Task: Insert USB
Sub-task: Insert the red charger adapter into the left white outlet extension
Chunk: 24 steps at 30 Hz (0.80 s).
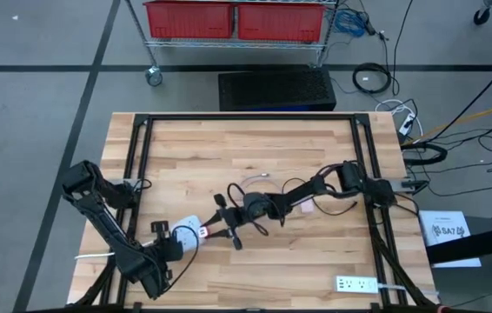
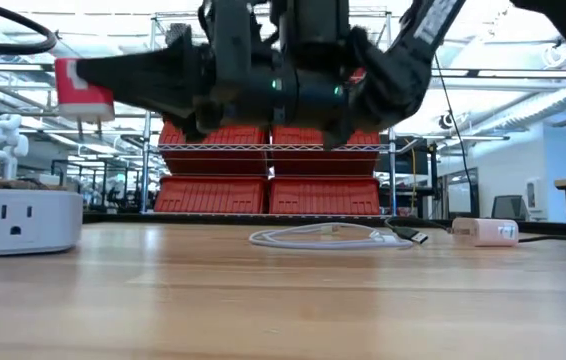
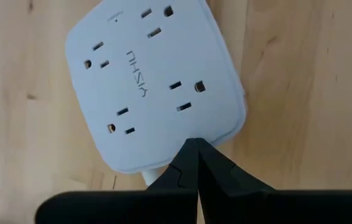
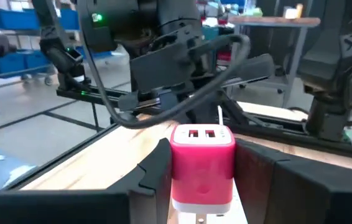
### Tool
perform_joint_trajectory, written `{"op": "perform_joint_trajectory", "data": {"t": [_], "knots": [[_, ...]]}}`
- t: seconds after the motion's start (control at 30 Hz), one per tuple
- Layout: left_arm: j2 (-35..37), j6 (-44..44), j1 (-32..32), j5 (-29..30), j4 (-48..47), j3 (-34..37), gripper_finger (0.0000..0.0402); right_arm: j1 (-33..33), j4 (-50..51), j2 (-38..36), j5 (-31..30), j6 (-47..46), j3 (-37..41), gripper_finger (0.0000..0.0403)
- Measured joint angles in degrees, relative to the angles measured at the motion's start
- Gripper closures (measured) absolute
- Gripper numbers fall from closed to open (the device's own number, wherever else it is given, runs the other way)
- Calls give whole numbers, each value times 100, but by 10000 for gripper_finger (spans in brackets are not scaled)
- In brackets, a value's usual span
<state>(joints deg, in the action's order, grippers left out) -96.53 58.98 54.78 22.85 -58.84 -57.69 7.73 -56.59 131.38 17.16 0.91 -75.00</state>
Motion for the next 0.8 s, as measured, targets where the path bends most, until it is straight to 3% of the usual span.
{"op": "perform_joint_trajectory", "data": {"t": [0.13, 0.43, 0.8], "knots": [[-2, -172, -7, 38, -40, 2, 402, -119, -113, 195, 177, -115, -160, 292], [-4, -275, -35, 107, -67, 7, 402, -115, 41, 1153, 433, -477, -1438, 292], [-4, -291, -35, 121, -69, 7, 402, -319, 371, 1324, 537, -478, -1644, 293]]}}
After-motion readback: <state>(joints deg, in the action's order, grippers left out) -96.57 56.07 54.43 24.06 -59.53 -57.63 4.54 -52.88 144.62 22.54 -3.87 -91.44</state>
